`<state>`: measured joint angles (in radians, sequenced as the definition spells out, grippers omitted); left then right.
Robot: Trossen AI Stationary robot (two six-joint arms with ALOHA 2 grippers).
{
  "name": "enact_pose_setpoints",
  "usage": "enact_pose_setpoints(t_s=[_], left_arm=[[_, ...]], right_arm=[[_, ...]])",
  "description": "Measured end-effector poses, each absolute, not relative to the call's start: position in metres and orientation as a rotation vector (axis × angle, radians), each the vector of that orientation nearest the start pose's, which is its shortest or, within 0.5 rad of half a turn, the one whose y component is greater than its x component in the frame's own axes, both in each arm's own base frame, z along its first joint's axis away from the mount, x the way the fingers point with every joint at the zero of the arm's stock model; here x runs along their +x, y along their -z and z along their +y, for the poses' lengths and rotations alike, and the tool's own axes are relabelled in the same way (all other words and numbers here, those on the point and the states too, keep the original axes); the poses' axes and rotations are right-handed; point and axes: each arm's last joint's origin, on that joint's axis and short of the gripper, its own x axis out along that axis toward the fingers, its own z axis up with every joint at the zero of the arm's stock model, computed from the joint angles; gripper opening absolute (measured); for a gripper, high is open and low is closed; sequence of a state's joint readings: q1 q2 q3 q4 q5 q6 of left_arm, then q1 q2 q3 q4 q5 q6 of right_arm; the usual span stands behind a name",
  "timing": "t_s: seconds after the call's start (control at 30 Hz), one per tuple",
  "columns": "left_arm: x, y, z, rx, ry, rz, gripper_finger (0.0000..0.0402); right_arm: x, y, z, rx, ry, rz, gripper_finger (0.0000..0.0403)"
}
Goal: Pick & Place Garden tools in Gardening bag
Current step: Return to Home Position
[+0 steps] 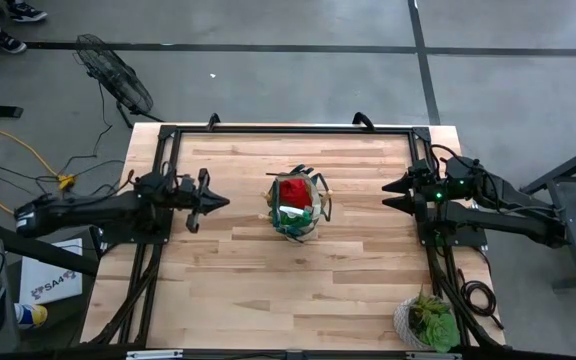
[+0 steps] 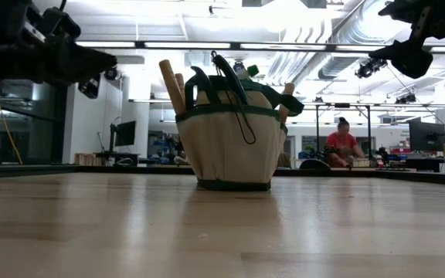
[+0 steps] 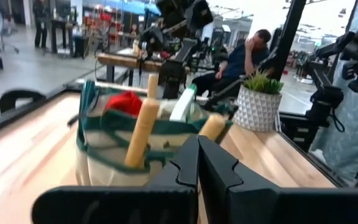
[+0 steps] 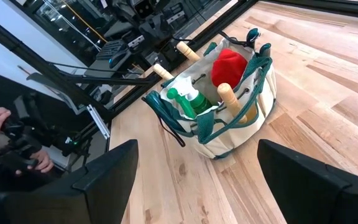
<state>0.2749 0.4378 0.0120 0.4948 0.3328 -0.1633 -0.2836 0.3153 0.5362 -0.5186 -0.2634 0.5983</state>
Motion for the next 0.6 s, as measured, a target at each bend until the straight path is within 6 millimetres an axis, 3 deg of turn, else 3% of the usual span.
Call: enact_pose_setpoints(t_s=[0.33,0.6], left_arm=[[0.097,-0.167,0.020,-0.223,-0.029,-0.002,0.0000],[0.094,-0.173,0.020,-0.229,-0.040,-0.041,0.0000]], right_arm=[[0.085,-0.270,-0.017,0.675,0.106,0.273,0.0321],[0.085,-0.270,-0.017,0.674,0.106,0.273,0.0321]])
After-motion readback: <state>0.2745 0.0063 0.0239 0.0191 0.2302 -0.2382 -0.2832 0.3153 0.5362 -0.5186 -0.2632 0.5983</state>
